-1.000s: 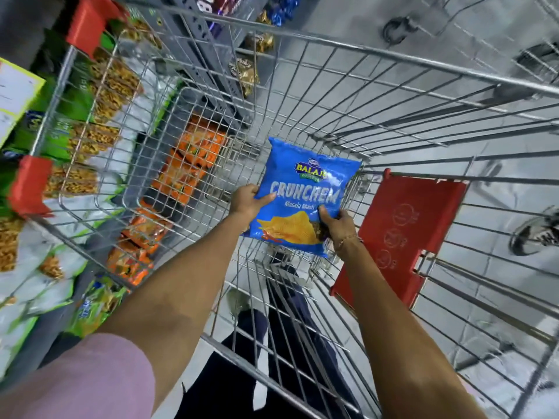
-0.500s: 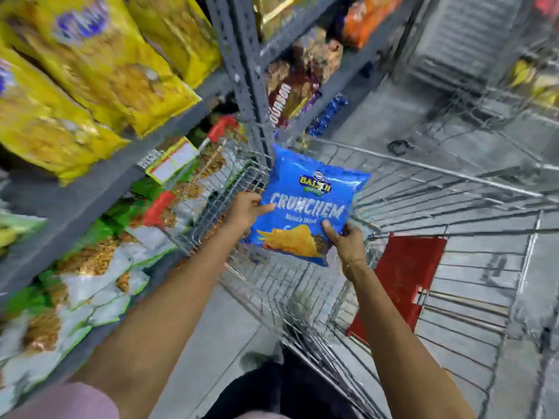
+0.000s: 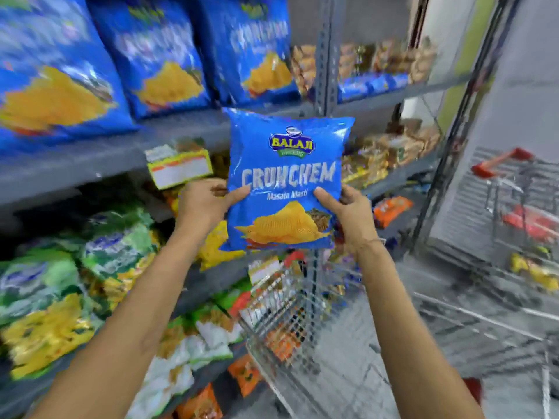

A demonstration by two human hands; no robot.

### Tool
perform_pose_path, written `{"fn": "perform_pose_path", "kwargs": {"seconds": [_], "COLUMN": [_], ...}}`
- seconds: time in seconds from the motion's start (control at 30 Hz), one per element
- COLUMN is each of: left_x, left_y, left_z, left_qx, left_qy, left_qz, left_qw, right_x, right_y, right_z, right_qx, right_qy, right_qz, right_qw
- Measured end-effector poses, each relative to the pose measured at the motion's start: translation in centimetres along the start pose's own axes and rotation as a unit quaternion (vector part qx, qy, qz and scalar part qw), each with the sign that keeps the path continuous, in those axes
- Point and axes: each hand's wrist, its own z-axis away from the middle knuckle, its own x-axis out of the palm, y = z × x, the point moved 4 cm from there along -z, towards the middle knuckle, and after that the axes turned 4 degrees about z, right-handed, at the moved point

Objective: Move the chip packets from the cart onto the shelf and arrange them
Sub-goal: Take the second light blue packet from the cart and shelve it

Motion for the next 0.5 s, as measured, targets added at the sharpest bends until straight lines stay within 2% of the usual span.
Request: {"fn": "perform_pose_path", "kwargs": {"seconds": [0.23,0.37,0.5], "left_x": [-8.9,-12.2,-14.3], "left_y": [11.4,14.9,16.1], "left_z": [-3.6,-6.0,-8.5], "left_qx": [0.103,0.117,0.112], "left_qy": [0.103,0.159,0.191], "left_qz": [-0.016,-0.026,-0.030], "left_qw": [0.989,0.980,0.975], "right_x": [8.0,11.6,14.6], "right_y": [-12.0,-15.5,-16.0], "right_z": [-6.6,-10.6,-16.0], "right_qx": [-0.079,-0.101,-0.123], "right_qy": [-0.057,-0.080,-0.094], "right_qz": [-0.065,-0.071,-0.015], "right_qw": [0.993,0.989,0.988]}}
